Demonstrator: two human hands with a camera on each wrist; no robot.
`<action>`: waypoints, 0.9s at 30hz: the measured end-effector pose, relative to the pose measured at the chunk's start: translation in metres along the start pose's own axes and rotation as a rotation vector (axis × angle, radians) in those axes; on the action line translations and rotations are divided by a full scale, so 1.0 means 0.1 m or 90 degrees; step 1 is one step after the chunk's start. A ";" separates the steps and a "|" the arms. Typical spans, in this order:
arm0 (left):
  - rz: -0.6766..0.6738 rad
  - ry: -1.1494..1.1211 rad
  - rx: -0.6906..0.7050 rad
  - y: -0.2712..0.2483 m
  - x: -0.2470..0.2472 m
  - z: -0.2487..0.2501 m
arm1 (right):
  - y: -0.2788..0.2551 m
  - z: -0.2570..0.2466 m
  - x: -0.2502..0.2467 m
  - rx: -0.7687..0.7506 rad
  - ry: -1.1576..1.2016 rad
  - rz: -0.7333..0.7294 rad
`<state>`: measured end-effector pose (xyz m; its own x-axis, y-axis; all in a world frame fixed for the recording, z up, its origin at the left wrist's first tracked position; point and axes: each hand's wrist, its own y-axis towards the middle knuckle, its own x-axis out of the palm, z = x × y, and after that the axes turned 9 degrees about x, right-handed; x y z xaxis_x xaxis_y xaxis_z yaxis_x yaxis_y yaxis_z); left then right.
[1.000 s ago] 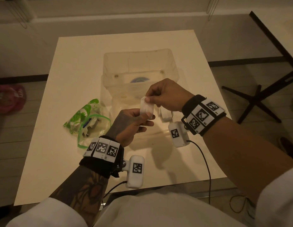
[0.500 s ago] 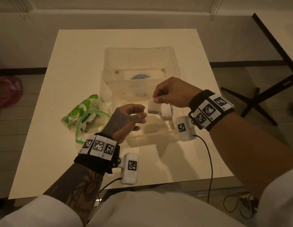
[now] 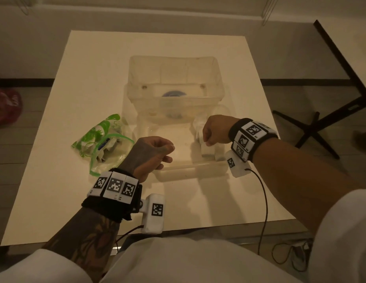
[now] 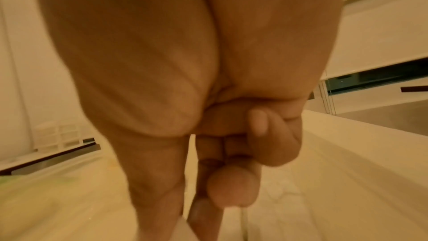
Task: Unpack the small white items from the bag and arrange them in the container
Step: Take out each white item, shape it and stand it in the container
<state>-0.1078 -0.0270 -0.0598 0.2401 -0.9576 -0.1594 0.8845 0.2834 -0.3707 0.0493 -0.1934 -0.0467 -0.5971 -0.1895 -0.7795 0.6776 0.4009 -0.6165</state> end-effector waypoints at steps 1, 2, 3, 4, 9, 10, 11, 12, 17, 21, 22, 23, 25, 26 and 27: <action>0.000 0.006 0.002 0.00 0.00 0.01 | 0.02 -0.01 0.00 0.002 -0.014 0.012; -0.001 0.013 0.004 0.00 0.00 0.02 | 0.04 -0.02 -0.01 0.004 -0.031 0.023; -0.002 0.020 0.007 0.00 0.00 0.02 | 0.06 -0.03 -0.01 0.009 -0.050 0.029; -0.003 0.026 0.008 -0.01 0.00 0.03 | 0.09 -0.04 -0.02 0.015 -0.069 0.031; -0.011 0.066 -0.001 -0.03 0.00 0.03 | 0.22 -0.04 0.00 0.043 -0.121 0.035; -0.013 0.071 -0.003 -0.04 0.00 0.02 | 0.24 -0.03 0.01 0.045 -0.125 0.038; -0.015 0.075 -0.004 -0.05 0.01 0.02 | 0.25 -0.04 0.02 0.051 -0.124 0.038; -0.018 0.079 -0.006 -0.05 0.01 0.02 | 0.27 -0.04 0.03 0.057 -0.119 0.038; -0.031 0.093 -0.014 -0.07 0.03 0.02 | 0.30 -0.09 0.02 0.056 -0.117 0.054; -0.035 0.095 -0.018 -0.07 0.04 0.04 | 0.27 -0.10 -0.02 0.048 -0.118 0.046; -0.035 0.094 -0.019 -0.07 0.03 0.05 | 0.25 -0.10 -0.03 0.040 -0.124 0.046; -0.035 0.092 -0.021 -0.07 0.03 0.05 | 0.22 -0.09 -0.04 0.030 -0.132 0.045; -0.034 0.091 -0.024 -0.08 0.02 0.05 | 0.17 -0.08 -0.05 0.011 -0.134 0.048; -0.030 0.091 -0.025 -0.08 0.02 0.04 | 0.16 -0.07 -0.05 0.005 -0.125 0.048; -0.026 0.090 -0.025 -0.08 0.02 0.04 | 0.14 -0.07 -0.05 0.003 -0.114 0.042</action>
<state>-0.1126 -0.0309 -0.0537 0.1436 -0.9520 -0.2701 0.8754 0.2495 -0.4139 0.0591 -0.1799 -0.0508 -0.4649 -0.3200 -0.8255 0.7156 0.4132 -0.5632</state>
